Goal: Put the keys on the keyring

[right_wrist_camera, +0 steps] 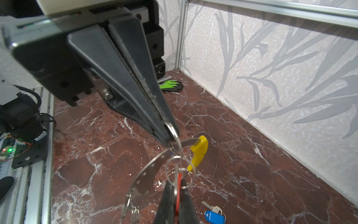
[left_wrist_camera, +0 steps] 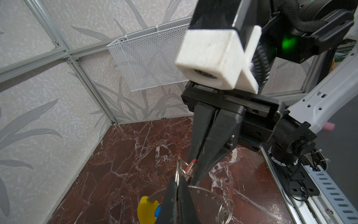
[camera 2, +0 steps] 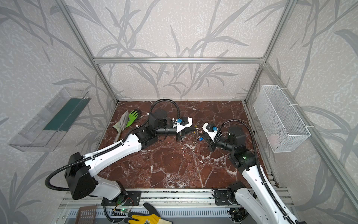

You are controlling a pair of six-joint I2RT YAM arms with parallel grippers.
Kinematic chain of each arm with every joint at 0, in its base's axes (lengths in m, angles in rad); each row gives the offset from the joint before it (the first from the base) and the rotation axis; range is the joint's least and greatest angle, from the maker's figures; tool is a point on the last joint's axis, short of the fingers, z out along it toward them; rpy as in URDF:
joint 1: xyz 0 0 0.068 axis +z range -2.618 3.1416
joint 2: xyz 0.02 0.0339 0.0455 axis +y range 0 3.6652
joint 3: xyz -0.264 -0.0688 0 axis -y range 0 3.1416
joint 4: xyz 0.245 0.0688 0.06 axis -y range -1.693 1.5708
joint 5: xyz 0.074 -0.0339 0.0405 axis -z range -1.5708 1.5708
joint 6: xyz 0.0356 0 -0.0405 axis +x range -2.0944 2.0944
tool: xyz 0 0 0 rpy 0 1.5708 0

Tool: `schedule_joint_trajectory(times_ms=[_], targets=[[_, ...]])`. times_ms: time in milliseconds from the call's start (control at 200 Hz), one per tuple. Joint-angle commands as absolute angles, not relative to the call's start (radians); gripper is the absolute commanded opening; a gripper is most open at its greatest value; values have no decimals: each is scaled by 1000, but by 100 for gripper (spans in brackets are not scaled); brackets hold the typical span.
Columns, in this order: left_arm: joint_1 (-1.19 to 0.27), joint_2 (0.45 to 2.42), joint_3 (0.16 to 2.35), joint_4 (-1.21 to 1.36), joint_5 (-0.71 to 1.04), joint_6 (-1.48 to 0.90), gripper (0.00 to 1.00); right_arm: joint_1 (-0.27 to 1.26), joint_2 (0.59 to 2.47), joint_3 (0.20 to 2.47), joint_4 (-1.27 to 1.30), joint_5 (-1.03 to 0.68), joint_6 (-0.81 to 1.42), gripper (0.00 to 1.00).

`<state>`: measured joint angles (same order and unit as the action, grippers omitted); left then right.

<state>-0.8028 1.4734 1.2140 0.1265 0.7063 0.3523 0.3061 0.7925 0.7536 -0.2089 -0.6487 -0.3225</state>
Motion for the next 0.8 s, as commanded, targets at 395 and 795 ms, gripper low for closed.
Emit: schedule_joint_trajectory(times_ms=[395,795], targets=[[-798,1465,1148,394,871,205,0,304,876,842,-295,-816,-426,0],[-792,1497,1123,505,904,126,0,304,901,857,-317,-816,-467,13]])
